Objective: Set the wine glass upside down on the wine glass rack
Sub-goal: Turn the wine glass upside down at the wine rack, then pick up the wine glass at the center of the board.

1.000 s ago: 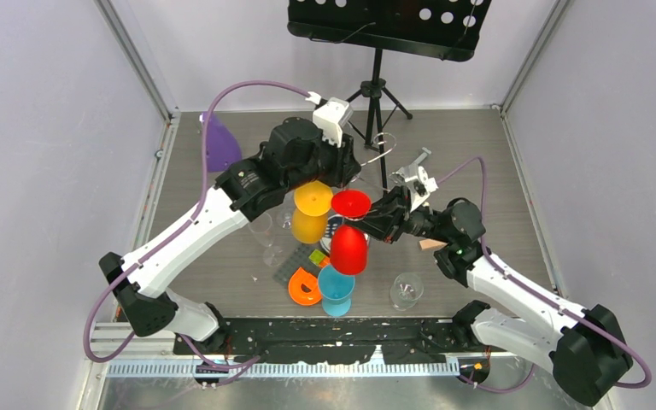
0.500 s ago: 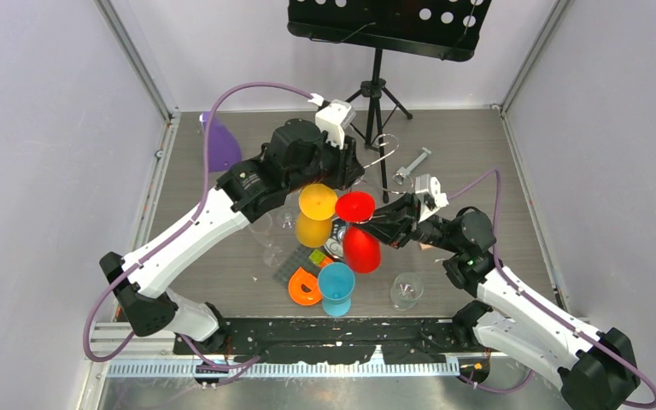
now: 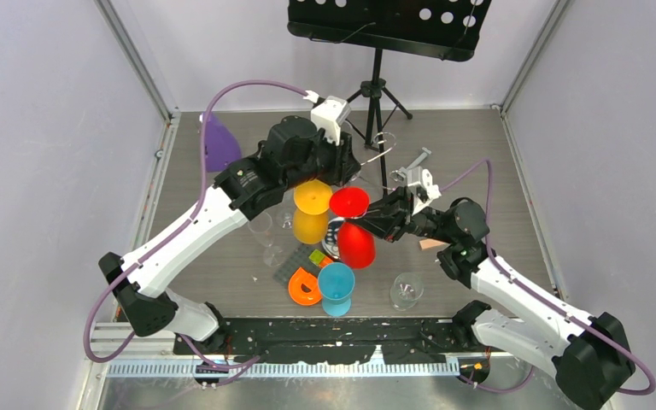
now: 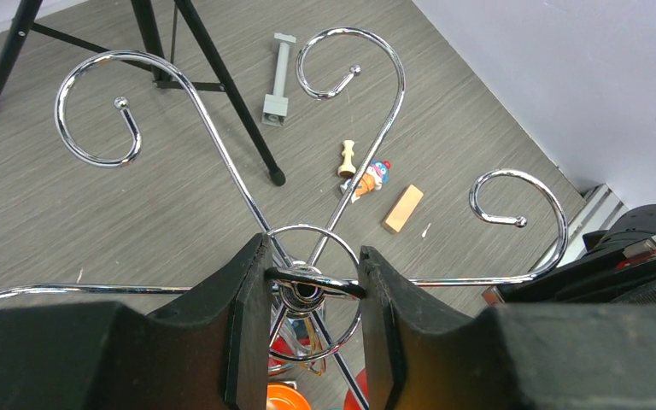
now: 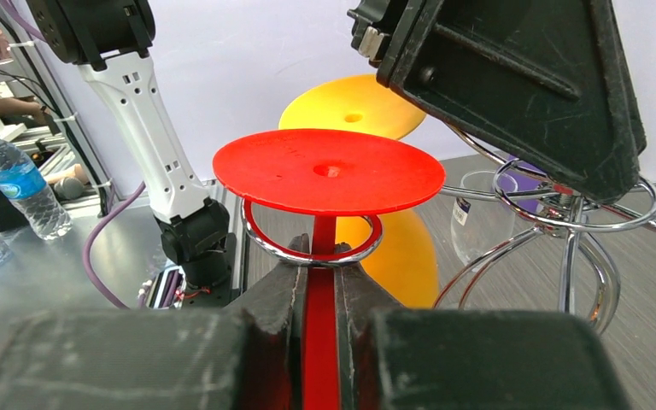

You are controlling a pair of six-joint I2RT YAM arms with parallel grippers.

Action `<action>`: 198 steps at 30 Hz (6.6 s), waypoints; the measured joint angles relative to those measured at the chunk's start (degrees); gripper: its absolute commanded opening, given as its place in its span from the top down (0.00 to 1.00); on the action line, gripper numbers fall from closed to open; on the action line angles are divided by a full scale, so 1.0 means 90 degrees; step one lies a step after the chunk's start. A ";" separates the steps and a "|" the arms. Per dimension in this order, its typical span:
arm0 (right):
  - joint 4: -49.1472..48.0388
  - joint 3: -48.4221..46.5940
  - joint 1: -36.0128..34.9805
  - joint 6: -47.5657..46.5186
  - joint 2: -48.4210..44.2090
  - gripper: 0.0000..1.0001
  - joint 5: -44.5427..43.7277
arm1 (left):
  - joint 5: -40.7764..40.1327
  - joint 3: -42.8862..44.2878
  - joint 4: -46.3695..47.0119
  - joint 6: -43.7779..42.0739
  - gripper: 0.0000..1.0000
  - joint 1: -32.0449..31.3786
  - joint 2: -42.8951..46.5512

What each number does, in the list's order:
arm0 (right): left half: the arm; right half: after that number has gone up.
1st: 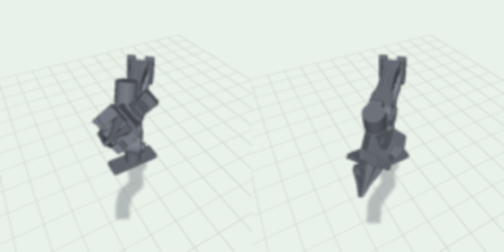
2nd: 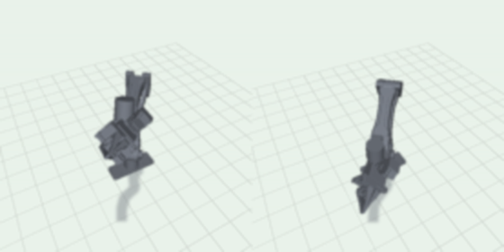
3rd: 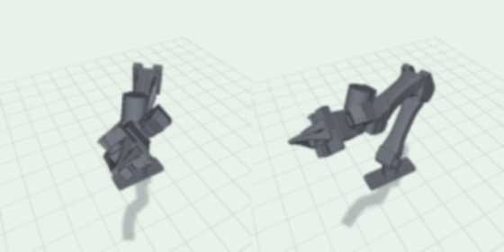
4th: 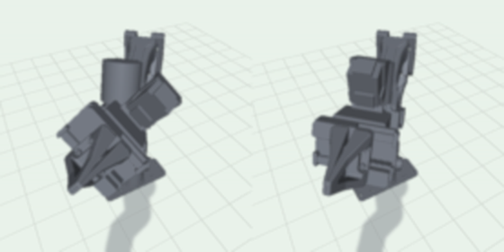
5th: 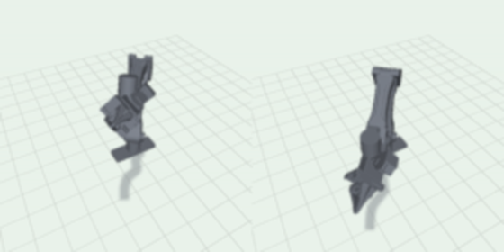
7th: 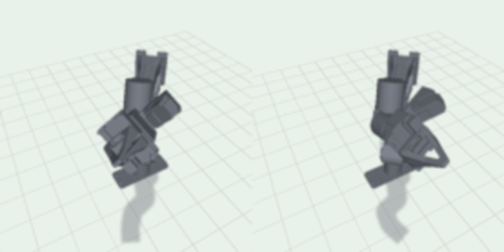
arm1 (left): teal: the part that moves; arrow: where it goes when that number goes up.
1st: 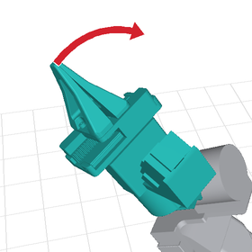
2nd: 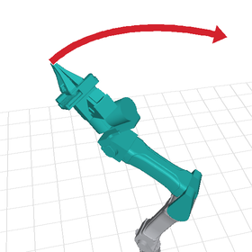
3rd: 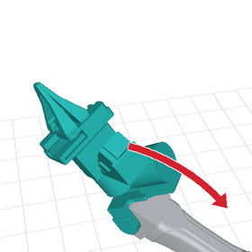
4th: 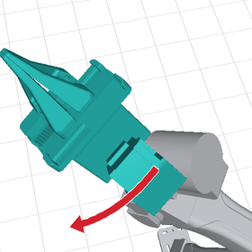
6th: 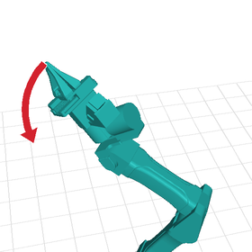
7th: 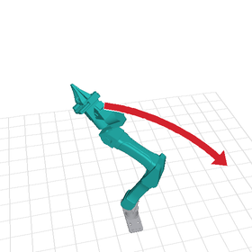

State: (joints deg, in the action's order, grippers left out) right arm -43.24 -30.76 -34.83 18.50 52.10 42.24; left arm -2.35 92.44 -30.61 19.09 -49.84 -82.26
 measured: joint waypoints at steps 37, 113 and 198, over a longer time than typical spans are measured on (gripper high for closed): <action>0.1666 0.0051 -0.0041 -0.1078 -0.1098 0.94 -0.0852 | 0.0075 0.0000 -0.0024 0.0000 1.00 -0.0032 0.0000; 0.7575 -0.1406 -0.0075 -0.0782 -0.3082 0.15 -0.3313 | -0.3310 -0.3893 -0.1591 0.3050 0.00 -0.2732 0.4957; 0.9182 -0.2467 -0.0075 -0.1666 -0.2764 0.14 -0.4425 | -0.3572 -0.3772 -0.2798 0.6186 1.00 -0.4403 0.1700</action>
State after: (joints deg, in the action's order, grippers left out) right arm 39.40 -52.97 -35.51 3.51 27.22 2.42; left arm -34.50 58.50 -55.79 74.76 -89.47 -66.96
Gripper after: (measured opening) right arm 0.857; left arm 0.009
